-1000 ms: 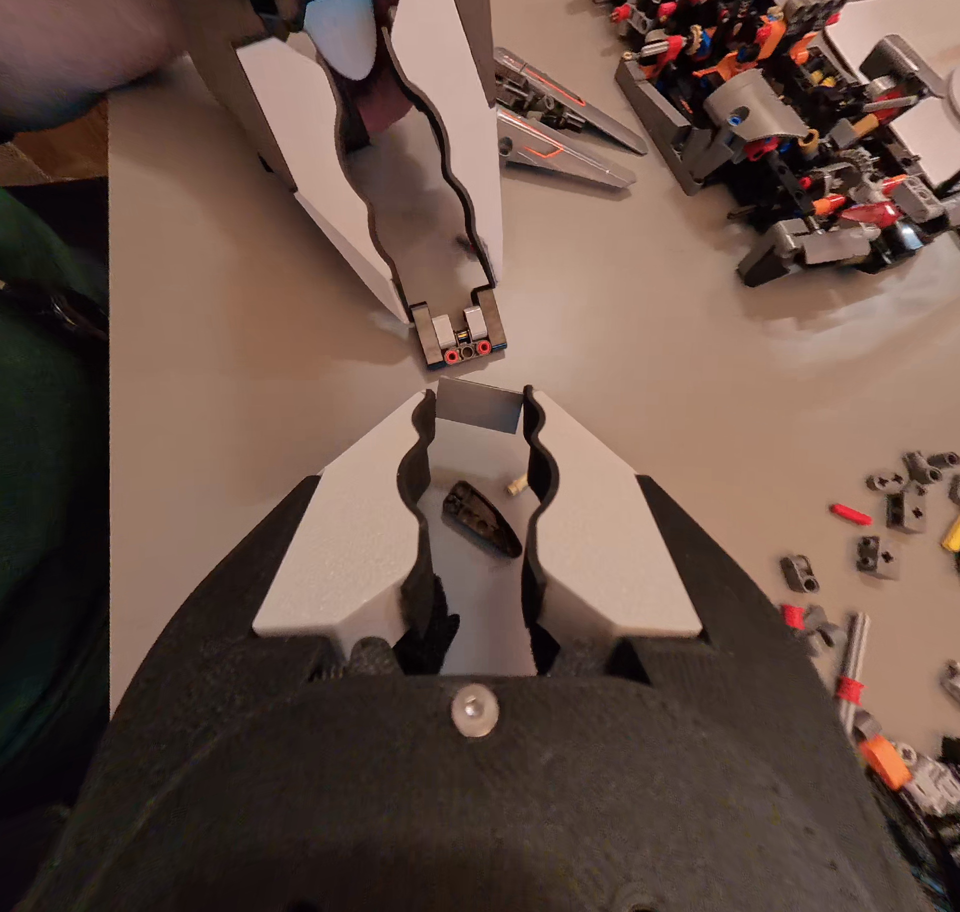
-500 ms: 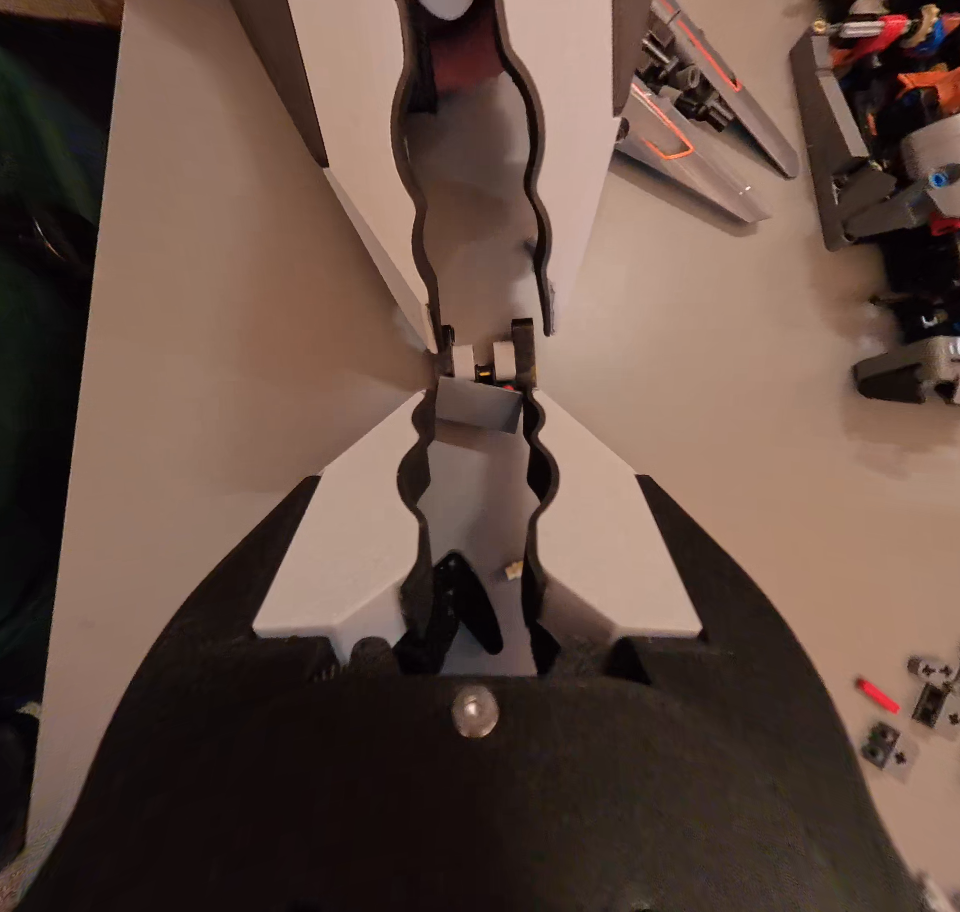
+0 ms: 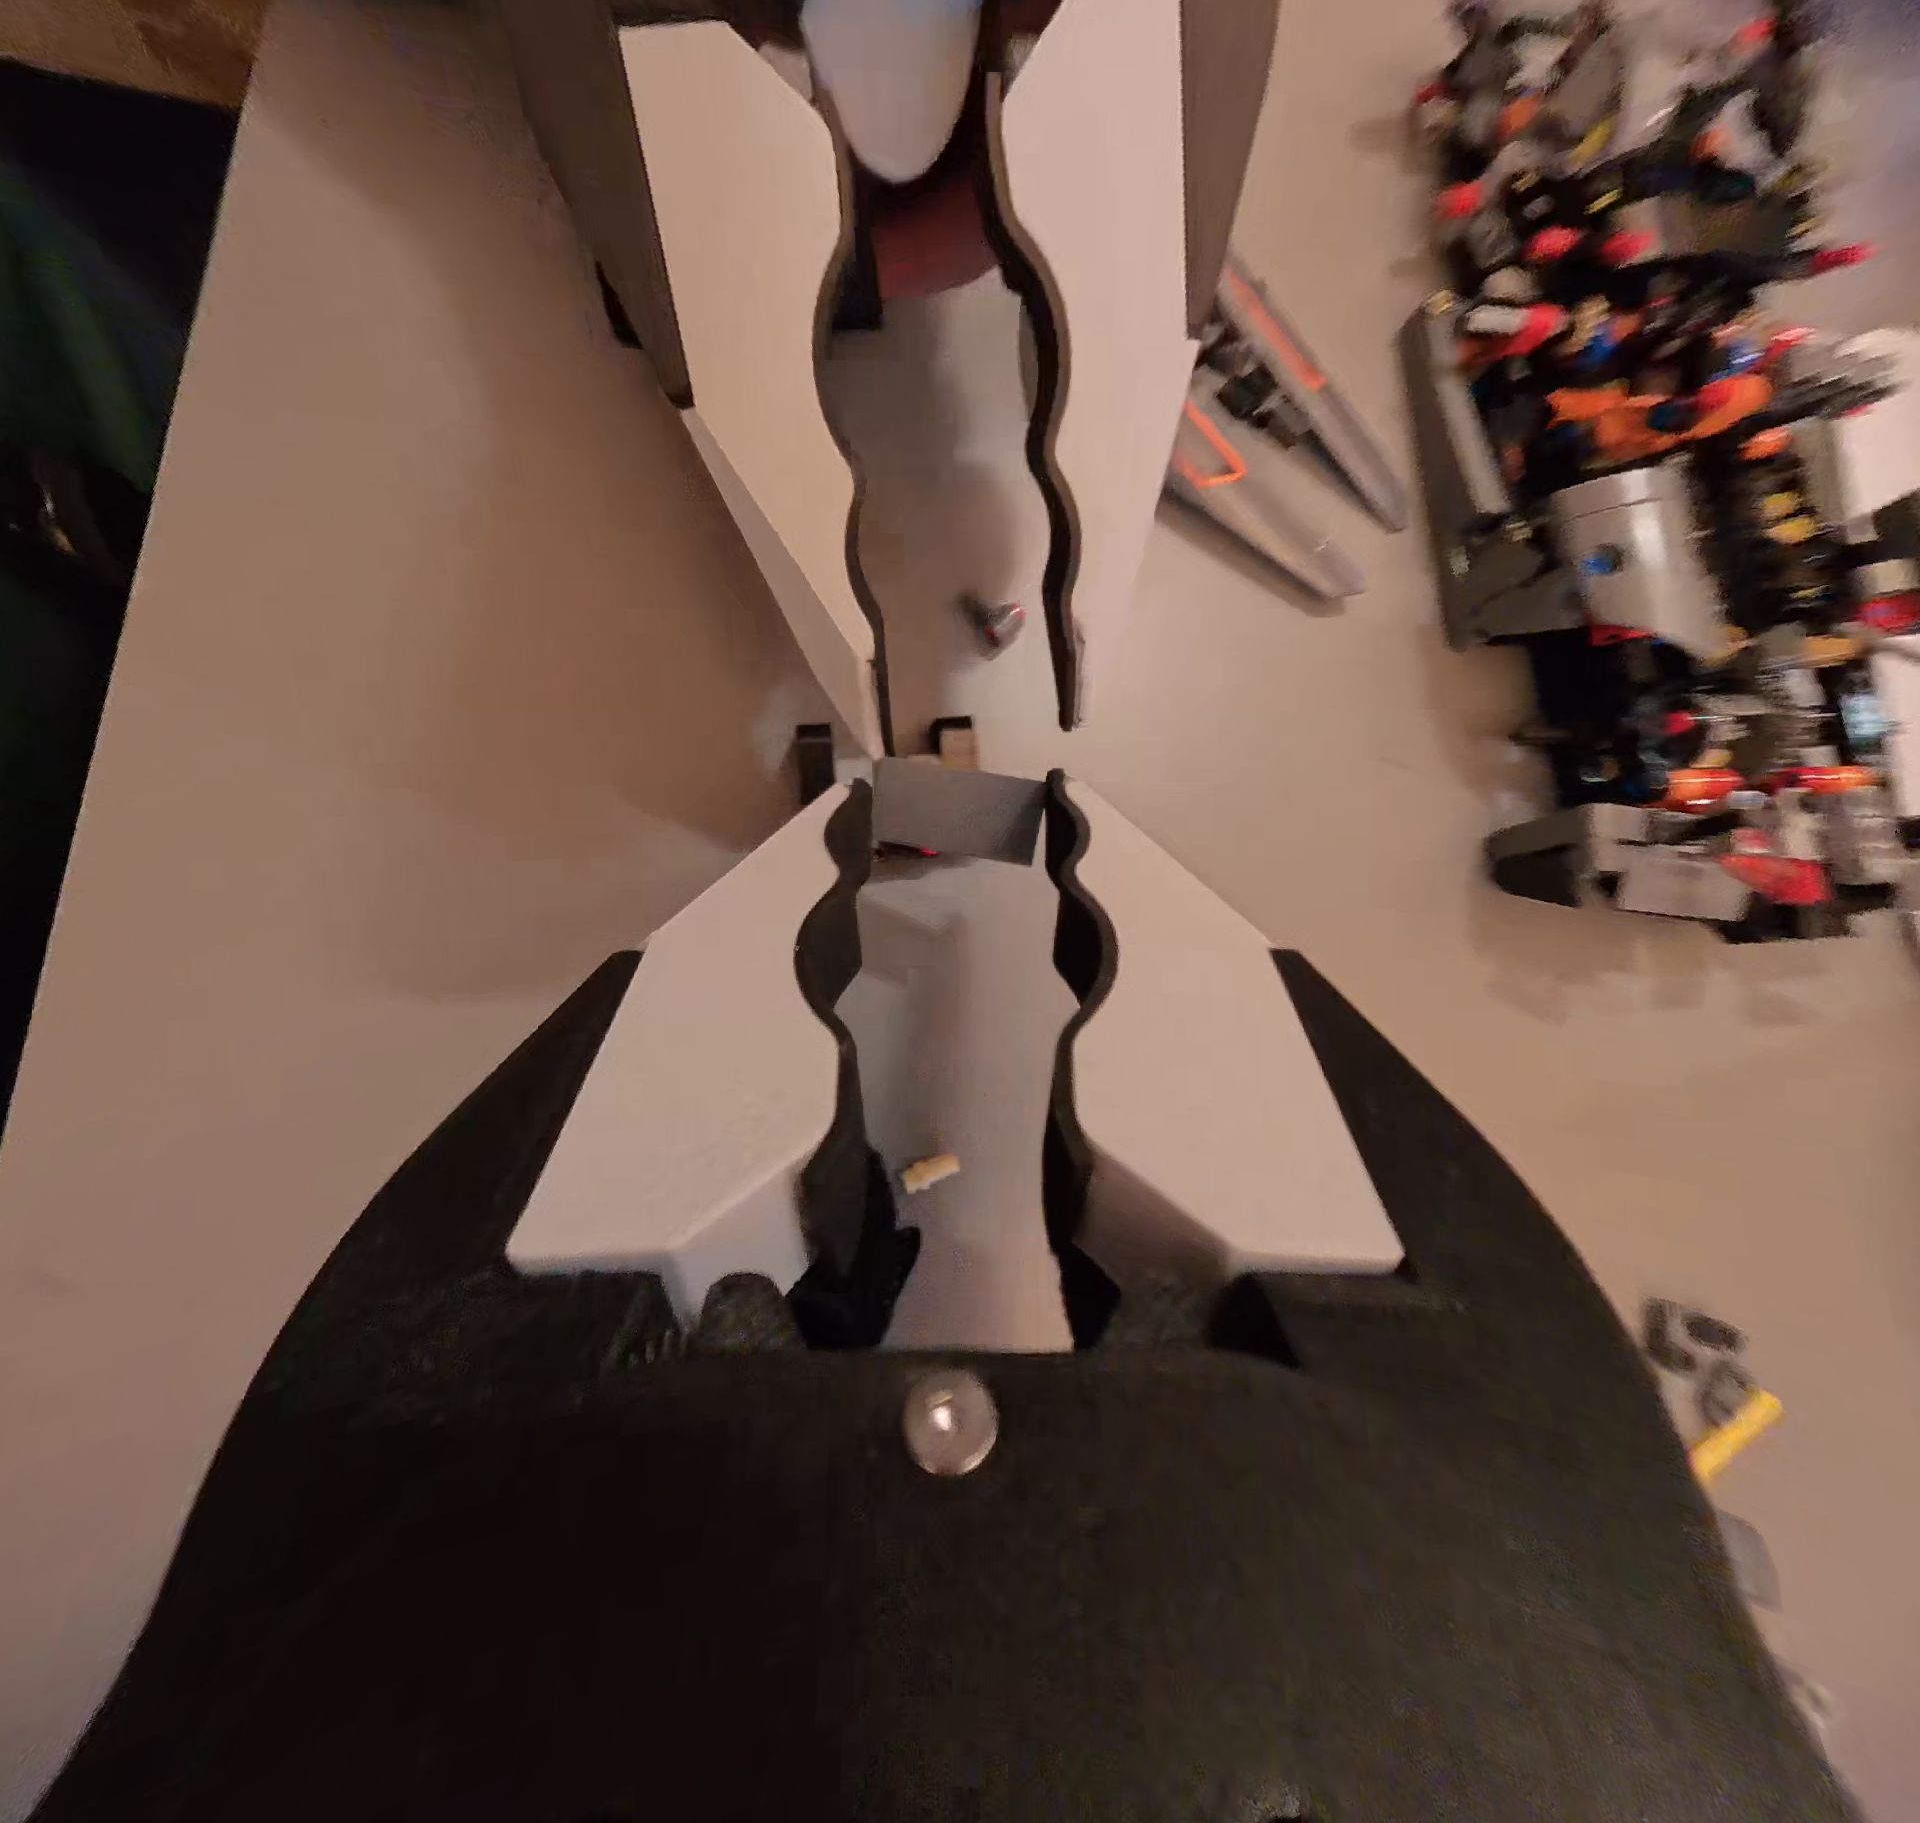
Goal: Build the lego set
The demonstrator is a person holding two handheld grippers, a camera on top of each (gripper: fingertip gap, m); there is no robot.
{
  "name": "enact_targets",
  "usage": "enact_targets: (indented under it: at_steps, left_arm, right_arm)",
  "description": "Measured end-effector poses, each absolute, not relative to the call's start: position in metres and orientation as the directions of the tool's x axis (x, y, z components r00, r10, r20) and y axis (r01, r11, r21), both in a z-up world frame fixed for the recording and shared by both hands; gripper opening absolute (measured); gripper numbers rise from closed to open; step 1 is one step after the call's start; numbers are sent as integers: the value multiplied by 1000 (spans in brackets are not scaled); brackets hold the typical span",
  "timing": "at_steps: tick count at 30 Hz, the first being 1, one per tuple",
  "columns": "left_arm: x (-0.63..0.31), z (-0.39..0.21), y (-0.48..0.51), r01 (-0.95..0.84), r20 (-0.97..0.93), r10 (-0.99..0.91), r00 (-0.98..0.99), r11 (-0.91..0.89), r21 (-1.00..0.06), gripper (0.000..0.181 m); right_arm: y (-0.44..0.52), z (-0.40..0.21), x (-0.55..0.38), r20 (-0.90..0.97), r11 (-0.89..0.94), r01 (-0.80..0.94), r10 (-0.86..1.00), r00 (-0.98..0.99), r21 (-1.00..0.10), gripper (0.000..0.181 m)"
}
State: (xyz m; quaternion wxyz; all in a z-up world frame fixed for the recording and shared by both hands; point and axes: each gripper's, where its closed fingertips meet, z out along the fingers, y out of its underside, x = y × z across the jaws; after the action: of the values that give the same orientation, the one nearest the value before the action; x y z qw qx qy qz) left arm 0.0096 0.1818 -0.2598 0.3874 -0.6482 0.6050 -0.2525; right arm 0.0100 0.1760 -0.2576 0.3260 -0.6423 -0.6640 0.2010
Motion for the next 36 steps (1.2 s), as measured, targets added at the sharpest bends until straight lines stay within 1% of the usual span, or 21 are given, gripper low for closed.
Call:
enact_targets:
  at_steps: [2, 4, 6, 10, 14, 18, 24, 25, 27, 31, 33, 35, 36]
  left_arm:
    - [9, -253, 183, -553, -100, -983, 152, -1, -833, 35]
    - [7, -247, 190, -523, -84, -976, 199, -33, -851, 22]
    - [8, -244, 192, -490, -16, -975, 221, -97, -866, 18]
    - [12, -235, 186, -417, 107, -975, 194, -180, -891, 9]
    - [10, -225, 184, -347, 214, -964, 161, -258, -902, 10]
    - [7, -207, 181, -244, 311, -945, 98, -326, -913, 13]
    - [8, -203, 177, -220, 338, -939, 61, -343, -913, 16]
    - [8, -204, 178, -221, 329, -942, 70, -336, -916, 14]
    - [6, -203, 182, -207, 315, -945, 87, -326, -922, 3]
    - [6, -200, 186, -167, 351, -932, 88, -361, -918, 2]
    - [7, -199, 187, -148, 379, -921, 87, -388, -910, 4]
    - [6, -198, 193, -129, 380, -917, 120, -394, -910, 13]
    - [5, -197, 194, -119, 390, -913, 117, -403, -907, 13]
  right_arm:
    - [175, -247, 9, 208, 114, 705, 977, 49, -700, 31]
    - [176, -241, 9, 244, 128, 698, 967, 69, -705, 31]
    - [180, -236, 9, 312, 157, 709, 945, 93, -688, 31]
    - [181, -227, 4, 441, 241, 732, 893, 91, -637, 32]
    - [181, -222, 2, 504, 290, 745, 861, 71, -601, 32]
    - [181, -216, 1, 535, 318, 742, 842, 64, -590, 31]
    - [183, -215, -5, 554, 331, 743, 830, 64, -582, 31]
    - [183, -216, -5, 562, 334, 748, 825, 62, -573, 31]
    - [182, -214, -7, 569, 343, 742, 820, 64, -577, 31]
    - [186, -210, -7, 597, 350, 746, 799, 78, -566, 31]
    - [188, -209, -6, 616, 360, 752, 784, 77, -552, 31]
    - [189, -207, -7, 626, 366, 751, 776, 80, -549, 31]
    - [190, -206, -7, 632, 368, 750, 770, 84, -549, 31]
